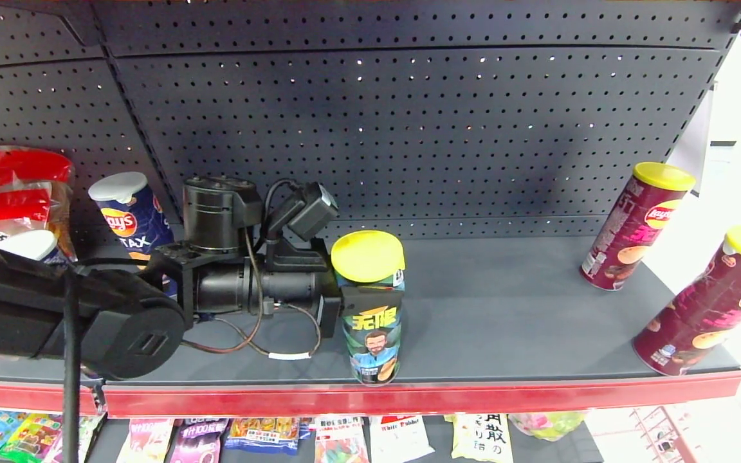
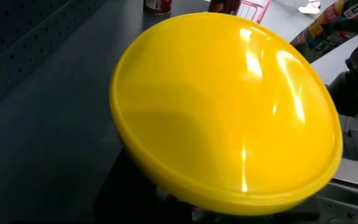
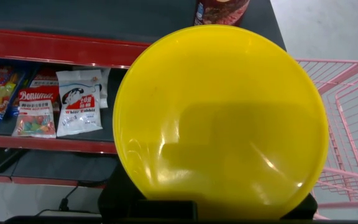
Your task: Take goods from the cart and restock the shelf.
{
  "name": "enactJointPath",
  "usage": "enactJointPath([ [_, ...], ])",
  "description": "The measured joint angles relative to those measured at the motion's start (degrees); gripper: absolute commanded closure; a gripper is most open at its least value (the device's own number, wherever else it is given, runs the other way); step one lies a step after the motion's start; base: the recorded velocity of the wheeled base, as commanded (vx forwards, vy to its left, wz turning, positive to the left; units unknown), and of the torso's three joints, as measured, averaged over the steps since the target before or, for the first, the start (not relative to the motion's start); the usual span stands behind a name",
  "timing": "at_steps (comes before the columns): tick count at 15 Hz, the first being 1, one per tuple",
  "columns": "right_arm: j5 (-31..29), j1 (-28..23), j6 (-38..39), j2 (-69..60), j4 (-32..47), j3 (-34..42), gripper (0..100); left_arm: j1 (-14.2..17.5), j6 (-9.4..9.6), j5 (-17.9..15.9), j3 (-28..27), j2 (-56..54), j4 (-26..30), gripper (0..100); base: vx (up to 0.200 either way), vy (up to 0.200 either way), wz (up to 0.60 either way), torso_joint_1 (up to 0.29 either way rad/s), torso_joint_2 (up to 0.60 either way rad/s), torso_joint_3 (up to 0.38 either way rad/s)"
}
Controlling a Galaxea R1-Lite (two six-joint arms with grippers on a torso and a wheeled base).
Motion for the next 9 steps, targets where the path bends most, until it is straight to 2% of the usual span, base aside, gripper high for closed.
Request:
enactJointPath([
  [5, 0.0, -0.02, 0.0, 0.0, 0.0, 0.0, 100, 0.22, -0.27, 0.51, 0.4, 0.0, -0.05, 100, 0.0, 0.0, 0.0, 0.0, 0.0, 0.0],
  [6, 0.0, 0.0, 0.0, 0.0, 0.0, 0.0, 100, 0.22, -0.24, 0.57, 0.63, 0.01, -0.21, 0, 0.0, 0.0, 0.0, 0.0, 0.0, 0.0],
  [9, 0.02, -0.02, 0.0, 0.0, 0.0, 0.0, 100, 0.22, -0.11, 0.62, 0.93, 0.17, 0.06, 0, 0.0, 0.0, 0.0, 0.0, 0.0, 0.0],
])
